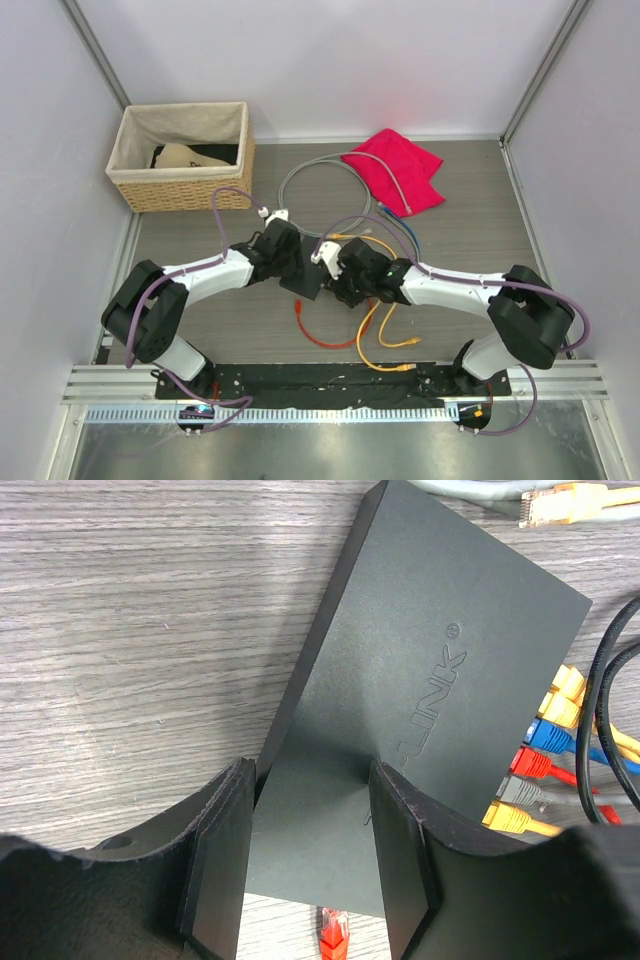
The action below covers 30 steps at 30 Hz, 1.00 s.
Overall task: Insert the plug into the switch port
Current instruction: Insert the connector into the switch port.
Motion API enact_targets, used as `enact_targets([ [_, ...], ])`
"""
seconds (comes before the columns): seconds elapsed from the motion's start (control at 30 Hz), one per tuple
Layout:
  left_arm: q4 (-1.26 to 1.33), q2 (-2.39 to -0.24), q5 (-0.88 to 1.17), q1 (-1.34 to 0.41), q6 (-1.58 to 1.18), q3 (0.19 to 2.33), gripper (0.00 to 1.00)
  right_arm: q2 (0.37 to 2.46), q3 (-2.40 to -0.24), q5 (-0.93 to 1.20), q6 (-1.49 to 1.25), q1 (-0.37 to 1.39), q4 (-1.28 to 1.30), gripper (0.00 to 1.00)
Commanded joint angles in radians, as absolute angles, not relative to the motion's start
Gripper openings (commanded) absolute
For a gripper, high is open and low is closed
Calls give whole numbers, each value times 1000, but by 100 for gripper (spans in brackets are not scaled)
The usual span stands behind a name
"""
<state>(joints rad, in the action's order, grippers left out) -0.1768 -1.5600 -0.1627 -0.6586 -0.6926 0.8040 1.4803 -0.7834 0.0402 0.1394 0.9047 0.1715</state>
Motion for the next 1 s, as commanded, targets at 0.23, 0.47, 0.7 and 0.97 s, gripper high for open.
enact_targets([
  [0.23,-336,-1640,-91,-667,-661,735,51,1535,-850,77,153,885,189,37],
  [0.47,-330,-1641,-78,-667,-661,736,51,1575,-864,80,163,879,187,36],
  [0.7,-327,-1644,-69,-667,-661,733,50,1603,-865,81,170,877,181,26],
  [0.97,-304,-1651,-6,-667,-652,724,51,1618,-893,95,178,877,135,1],
])
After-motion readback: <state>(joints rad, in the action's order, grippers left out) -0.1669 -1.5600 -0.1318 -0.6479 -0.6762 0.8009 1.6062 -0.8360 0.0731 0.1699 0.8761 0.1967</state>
